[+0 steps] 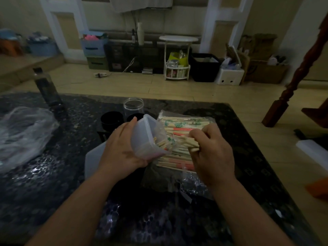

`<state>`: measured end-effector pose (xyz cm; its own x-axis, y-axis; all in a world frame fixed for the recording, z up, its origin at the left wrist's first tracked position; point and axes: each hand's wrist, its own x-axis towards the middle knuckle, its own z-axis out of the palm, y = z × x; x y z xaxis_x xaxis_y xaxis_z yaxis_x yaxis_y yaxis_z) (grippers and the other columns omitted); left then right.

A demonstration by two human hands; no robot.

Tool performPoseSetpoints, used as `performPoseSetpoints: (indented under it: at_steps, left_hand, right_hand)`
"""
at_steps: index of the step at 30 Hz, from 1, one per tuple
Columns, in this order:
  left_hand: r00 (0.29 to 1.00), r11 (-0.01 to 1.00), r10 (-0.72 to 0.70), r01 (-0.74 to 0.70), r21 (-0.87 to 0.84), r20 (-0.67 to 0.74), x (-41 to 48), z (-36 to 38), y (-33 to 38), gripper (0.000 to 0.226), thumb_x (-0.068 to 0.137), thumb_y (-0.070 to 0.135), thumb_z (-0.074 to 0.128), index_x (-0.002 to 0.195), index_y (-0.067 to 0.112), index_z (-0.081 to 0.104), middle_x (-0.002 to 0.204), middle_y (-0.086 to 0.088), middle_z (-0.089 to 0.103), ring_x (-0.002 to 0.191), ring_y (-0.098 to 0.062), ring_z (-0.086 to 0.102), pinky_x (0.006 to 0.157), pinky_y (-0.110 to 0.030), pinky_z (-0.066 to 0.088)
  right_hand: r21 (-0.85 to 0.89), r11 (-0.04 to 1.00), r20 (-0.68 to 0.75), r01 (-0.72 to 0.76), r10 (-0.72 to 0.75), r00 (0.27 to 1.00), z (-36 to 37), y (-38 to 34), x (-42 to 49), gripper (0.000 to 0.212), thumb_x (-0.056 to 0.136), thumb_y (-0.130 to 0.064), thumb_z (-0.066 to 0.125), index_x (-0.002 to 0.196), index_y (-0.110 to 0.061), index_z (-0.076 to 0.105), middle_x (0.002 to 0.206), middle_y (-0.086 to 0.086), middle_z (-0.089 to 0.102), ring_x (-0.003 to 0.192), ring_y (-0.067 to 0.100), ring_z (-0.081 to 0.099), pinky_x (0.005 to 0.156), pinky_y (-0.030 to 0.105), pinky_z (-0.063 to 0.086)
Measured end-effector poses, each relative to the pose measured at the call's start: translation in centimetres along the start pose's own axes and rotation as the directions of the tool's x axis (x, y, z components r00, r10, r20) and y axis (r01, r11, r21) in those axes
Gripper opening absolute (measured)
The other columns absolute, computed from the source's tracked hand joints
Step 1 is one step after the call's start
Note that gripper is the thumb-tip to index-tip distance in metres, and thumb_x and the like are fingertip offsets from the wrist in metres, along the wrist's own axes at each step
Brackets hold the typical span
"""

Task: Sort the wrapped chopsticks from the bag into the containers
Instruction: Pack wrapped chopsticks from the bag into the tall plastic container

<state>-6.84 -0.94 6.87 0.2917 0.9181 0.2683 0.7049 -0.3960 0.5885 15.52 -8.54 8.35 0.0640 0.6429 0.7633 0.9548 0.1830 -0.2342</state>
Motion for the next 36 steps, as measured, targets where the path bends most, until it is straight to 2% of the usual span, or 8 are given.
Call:
performPoseSetpoints:
  at_steps: [9, 12, 14, 17, 22, 26, 31, 36]
  left_hand:
    - [0.999, 0.999, -0.023, 0.023, 0.031, 0.022, 0.0, -0.1, 0.3, 0.129, 0.057, 0.044, 0.092, 0.153, 0.038, 0.007, 0.156, 0.01, 0.019, 0.141, -0.008, 0.016, 0.111, -0.034, 0.022]
    - [0.998, 0.998, -0.042, 0.04, 0.05, 0.05, 0.0, -0.1, 0.5, 0.132, 0.053, 0.035, 0.093, 0.154, 0.038, 0.007, 0.156, 0.009, 0.018, 0.14, -0.008, 0.015, 0.111, -0.035, 0.022]
    - [0.997, 0.998, -0.052, 0.049, 0.05, 0.064, 0.1, -0.1, 0.6, 0.133, 0.052, 0.033, 0.093, 0.154, 0.038, 0.007, 0.157, 0.009, 0.017, 0.141, -0.007, 0.013, 0.111, -0.033, 0.021]
    - [0.997, 0.998, -0.049, 0.046, 0.047, 0.065, 0.0, -0.1, 0.6, 0.133, 0.051, 0.033, 0.093, 0.154, 0.038, 0.008, 0.157, 0.009, 0.018, 0.142, -0.008, 0.013, 0.111, -0.033, 0.02]
    - [0.997, 0.997, -0.048, 0.045, 0.057, 0.053, 0.0, -0.1, 0.8, 0.134, 0.05, 0.032, 0.094, 0.154, 0.036, 0.01, 0.156, 0.006, 0.021, 0.141, -0.01, 0.017, 0.112, -0.033, 0.021]
    - [0.997, 0.998, -0.048, 0.046, 0.049, 0.059, -0.2, -0.1, 0.9, 0.132, 0.05, 0.031, 0.093, 0.154, 0.037, 0.011, 0.156, 0.006, 0.021, 0.141, -0.012, 0.018, 0.112, -0.034, 0.022]
    - [0.996, 0.998, -0.05, 0.047, 0.05, 0.076, -0.2, -0.3, 1.2, 0.133, 0.052, 0.03, 0.094, 0.154, 0.036, 0.009, 0.156, 0.007, 0.019, 0.141, -0.01, 0.016, 0.111, -0.033, 0.021]
    - [0.995, 0.997, -0.051, 0.047, 0.057, 0.08, -0.1, -0.3, 1.2, 0.132, 0.052, 0.029, 0.094, 0.154, 0.035, 0.009, 0.156, 0.006, 0.02, 0.141, -0.011, 0.016, 0.112, -0.033, 0.02]
  right_hand:
    - [0.424, 0.866, -0.073, -0.264, 0.323, 0.944, 1.0, -0.2, 0.6, 0.019, 0.096, -0.03, 0.058, 0.085, -0.021, 0.071, 0.084, -0.008, 0.059, 0.08, 0.007, 0.058, 0.075, 0.012, 0.044]
    - [0.637, 0.587, 0.113, -0.5, 0.57, 0.814, 0.9, -1.1, 0.9, 0.024, 0.098, -0.031, 0.058, 0.076, -0.023, 0.065, 0.067, 0.003, 0.068, 0.067, 0.019, 0.069, 0.065, 0.032, 0.055]
    - [0.716, 0.403, 0.221, -0.569, 0.644, 0.733, 0.5, -1.7, 1.0, 0.024, 0.098, -0.028, 0.059, 0.077, -0.017, 0.066, 0.07, 0.008, 0.07, 0.062, 0.022, 0.07, 0.059, 0.029, 0.056]
    - [0.749, 0.282, 0.296, -0.599, 0.666, 0.684, 0.2, -2.0, 1.1, 0.025, 0.097, -0.027, 0.061, 0.074, -0.018, 0.066, 0.07, 0.006, 0.071, 0.061, 0.021, 0.07, 0.056, 0.028, 0.057]
    - [0.745, 0.255, 0.346, -0.616, 0.643, 0.684, 0.7, -2.0, 1.0, 0.027, 0.095, -0.026, 0.064, 0.069, -0.021, 0.069, 0.065, 0.005, 0.069, 0.062, 0.021, 0.068, 0.059, 0.035, 0.059]
    - [0.587, 0.241, 0.624, -0.773, 0.474, 0.621, 1.1, -2.0, 0.7, 0.003, 0.088, -0.015, 0.072, 0.091, -0.014, 0.071, 0.063, 0.001, 0.065, 0.052, 0.012, 0.056, 0.049, 0.025, 0.05]
    - [0.687, 0.008, 0.586, -0.727, 0.585, 0.561, 1.6, -1.6, 1.0, 0.016, 0.091, -0.002, 0.06, 0.08, -0.014, 0.059, 0.065, 0.004, 0.056, 0.056, 0.014, 0.051, 0.054, 0.029, 0.046]
    - [0.566, 0.169, 0.658, -0.807, 0.498, 0.565, 1.9, -1.8, 0.4, 0.014, 0.088, -0.011, 0.071, 0.099, -0.014, 0.064, 0.083, 0.006, 0.065, 0.061, 0.008, 0.06, 0.052, 0.021, 0.048]
